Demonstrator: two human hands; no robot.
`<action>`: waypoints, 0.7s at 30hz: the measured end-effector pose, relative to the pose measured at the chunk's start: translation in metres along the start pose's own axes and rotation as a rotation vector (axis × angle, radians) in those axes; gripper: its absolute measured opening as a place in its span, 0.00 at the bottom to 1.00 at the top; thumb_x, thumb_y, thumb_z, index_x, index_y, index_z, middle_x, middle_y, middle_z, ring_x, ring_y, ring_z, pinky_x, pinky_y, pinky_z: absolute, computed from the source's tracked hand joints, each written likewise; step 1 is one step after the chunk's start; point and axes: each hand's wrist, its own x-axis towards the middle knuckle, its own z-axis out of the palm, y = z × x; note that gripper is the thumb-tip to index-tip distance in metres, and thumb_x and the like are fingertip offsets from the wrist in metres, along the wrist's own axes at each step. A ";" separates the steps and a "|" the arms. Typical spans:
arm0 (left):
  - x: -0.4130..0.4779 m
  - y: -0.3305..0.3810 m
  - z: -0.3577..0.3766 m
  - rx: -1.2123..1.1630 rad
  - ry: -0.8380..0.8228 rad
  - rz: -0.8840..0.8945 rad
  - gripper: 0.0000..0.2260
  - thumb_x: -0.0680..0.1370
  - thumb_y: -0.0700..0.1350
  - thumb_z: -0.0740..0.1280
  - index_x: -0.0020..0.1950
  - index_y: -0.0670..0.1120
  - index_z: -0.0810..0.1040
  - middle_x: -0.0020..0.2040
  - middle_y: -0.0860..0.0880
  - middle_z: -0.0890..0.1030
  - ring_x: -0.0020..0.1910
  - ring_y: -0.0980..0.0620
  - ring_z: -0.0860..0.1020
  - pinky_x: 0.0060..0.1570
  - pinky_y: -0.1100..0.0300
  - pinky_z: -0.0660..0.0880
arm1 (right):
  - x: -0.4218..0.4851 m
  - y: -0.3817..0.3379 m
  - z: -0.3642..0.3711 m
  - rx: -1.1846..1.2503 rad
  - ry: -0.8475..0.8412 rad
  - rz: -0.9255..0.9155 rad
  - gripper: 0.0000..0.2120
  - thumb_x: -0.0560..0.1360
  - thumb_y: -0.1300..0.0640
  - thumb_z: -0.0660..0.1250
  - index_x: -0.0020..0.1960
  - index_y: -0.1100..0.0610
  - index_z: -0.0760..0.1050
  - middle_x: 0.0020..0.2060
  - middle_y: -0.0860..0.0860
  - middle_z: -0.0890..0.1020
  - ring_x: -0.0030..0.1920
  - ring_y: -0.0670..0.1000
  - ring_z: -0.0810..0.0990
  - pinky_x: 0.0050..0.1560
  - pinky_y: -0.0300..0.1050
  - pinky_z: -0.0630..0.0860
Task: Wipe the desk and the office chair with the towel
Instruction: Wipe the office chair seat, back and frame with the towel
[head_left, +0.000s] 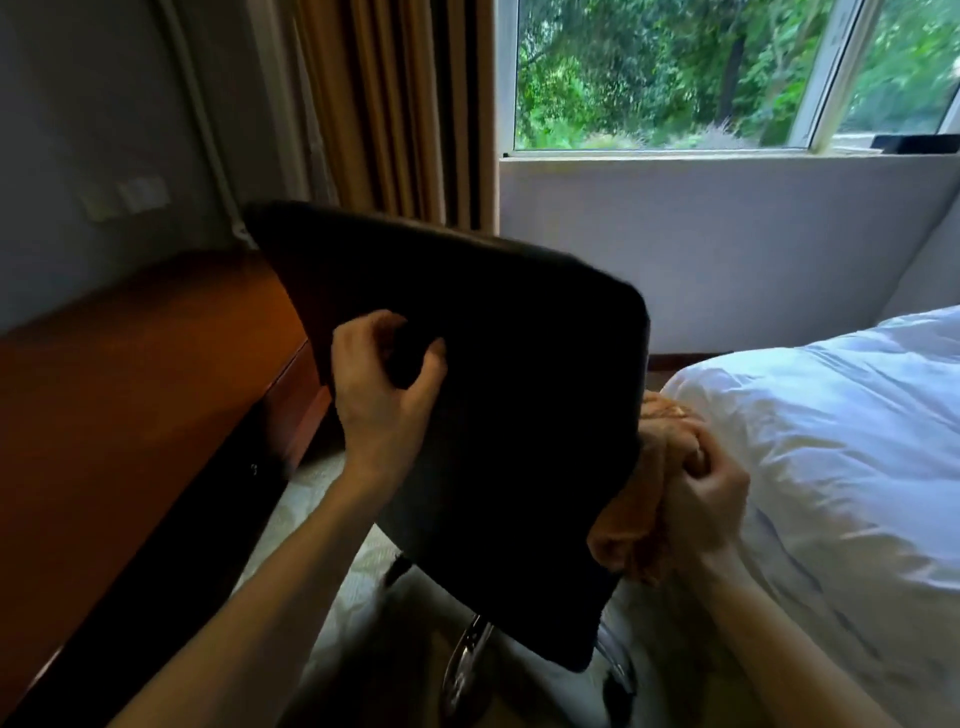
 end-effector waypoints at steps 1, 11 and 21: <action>0.016 0.017 -0.007 0.079 0.064 0.120 0.24 0.74 0.52 0.75 0.64 0.43 0.74 0.62 0.42 0.75 0.62 0.46 0.76 0.60 0.50 0.76 | -0.007 -0.005 -0.010 -0.051 0.049 0.101 0.08 0.74 0.48 0.69 0.49 0.50 0.83 0.46 0.47 0.85 0.47 0.44 0.83 0.49 0.44 0.80; 0.108 0.138 -0.065 0.640 -0.778 0.181 0.26 0.76 0.65 0.70 0.67 0.51 0.75 0.65 0.48 0.78 0.70 0.46 0.71 0.76 0.43 0.55 | -0.061 -0.142 -0.105 -0.294 -0.226 0.352 0.18 0.63 0.56 0.62 0.45 0.37 0.81 0.46 0.50 0.85 0.47 0.52 0.83 0.53 0.53 0.81; 0.114 0.230 -0.085 0.562 -1.309 -0.042 0.33 0.80 0.56 0.69 0.82 0.51 0.62 0.80 0.49 0.67 0.77 0.46 0.67 0.77 0.43 0.62 | -0.095 -0.257 -0.165 -0.229 -0.375 0.377 0.17 0.62 0.49 0.60 0.46 0.35 0.80 0.42 0.38 0.84 0.43 0.41 0.82 0.44 0.44 0.77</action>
